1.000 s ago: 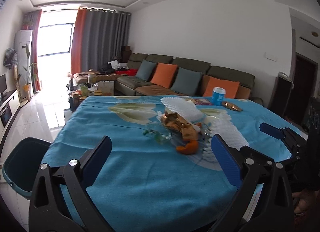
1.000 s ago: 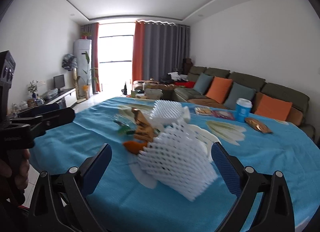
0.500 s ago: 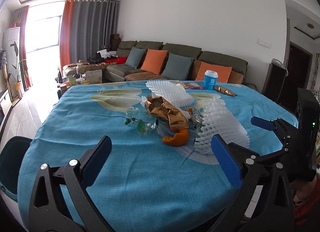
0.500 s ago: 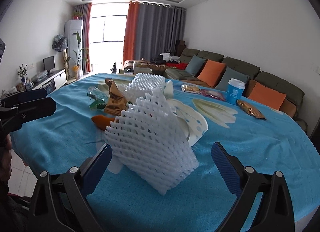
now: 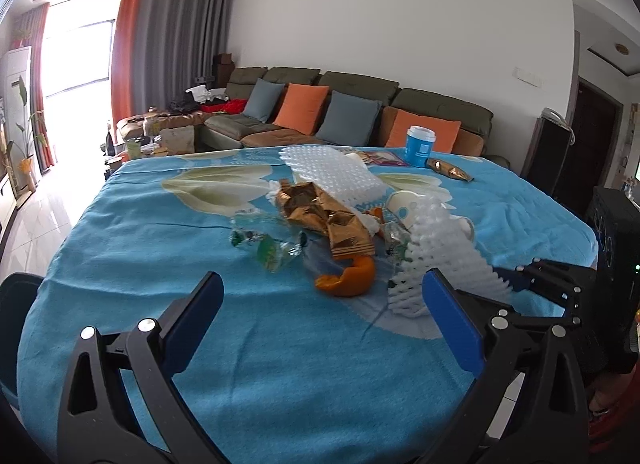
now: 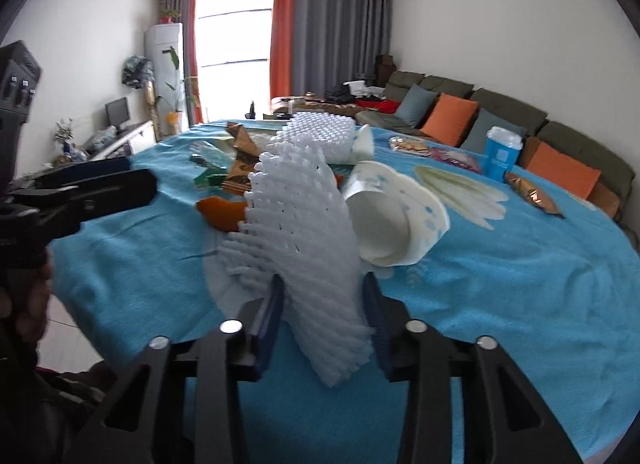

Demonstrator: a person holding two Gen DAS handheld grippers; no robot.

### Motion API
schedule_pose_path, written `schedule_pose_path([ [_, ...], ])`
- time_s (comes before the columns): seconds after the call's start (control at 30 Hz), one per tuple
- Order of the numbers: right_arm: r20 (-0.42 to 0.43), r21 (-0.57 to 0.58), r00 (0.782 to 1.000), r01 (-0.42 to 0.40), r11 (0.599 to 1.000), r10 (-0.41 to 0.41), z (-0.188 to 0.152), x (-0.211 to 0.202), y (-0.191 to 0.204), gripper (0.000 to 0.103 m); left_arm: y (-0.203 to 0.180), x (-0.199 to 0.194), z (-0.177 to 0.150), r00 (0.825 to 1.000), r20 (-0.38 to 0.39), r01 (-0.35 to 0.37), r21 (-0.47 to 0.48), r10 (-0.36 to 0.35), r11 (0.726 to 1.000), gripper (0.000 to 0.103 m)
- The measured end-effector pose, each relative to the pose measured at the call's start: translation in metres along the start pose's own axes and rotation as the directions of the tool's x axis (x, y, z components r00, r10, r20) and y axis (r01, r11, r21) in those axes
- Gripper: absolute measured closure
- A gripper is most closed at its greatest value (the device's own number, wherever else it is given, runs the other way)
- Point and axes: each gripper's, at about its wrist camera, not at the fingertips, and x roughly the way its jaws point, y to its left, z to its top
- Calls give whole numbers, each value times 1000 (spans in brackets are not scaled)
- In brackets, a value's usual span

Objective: Collect trash
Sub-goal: 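Grasp the white foam net with the right tool while the left tool grasps the plastic bag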

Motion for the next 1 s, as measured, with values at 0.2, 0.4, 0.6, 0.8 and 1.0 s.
schedule_pose_path([
  [0.2,66,100,995,-82,992,76,-1,-20,-17,80,-10,13,2,999,-29,37,18,-36,999,5],
  [0.4,109,179,985,-152,972,134,-4,-31,-30,80,-14,23,2,997,-51,58,12,-58,998,5],
  [0.6,182,215,973,-183,959,144,0,-47,-43,80,-26,28,5,995,-47,94,47,-92,994,5],
  [0.8,223,272,970,-157,950,96,2,-57,-62,79,-48,34,14,989,-30,145,104,-143,984,5],
  [1.0,228,308,972,-130,943,59,-2,-61,-77,79,-68,64,20,977,-88,201,103,-192,974,21],
])
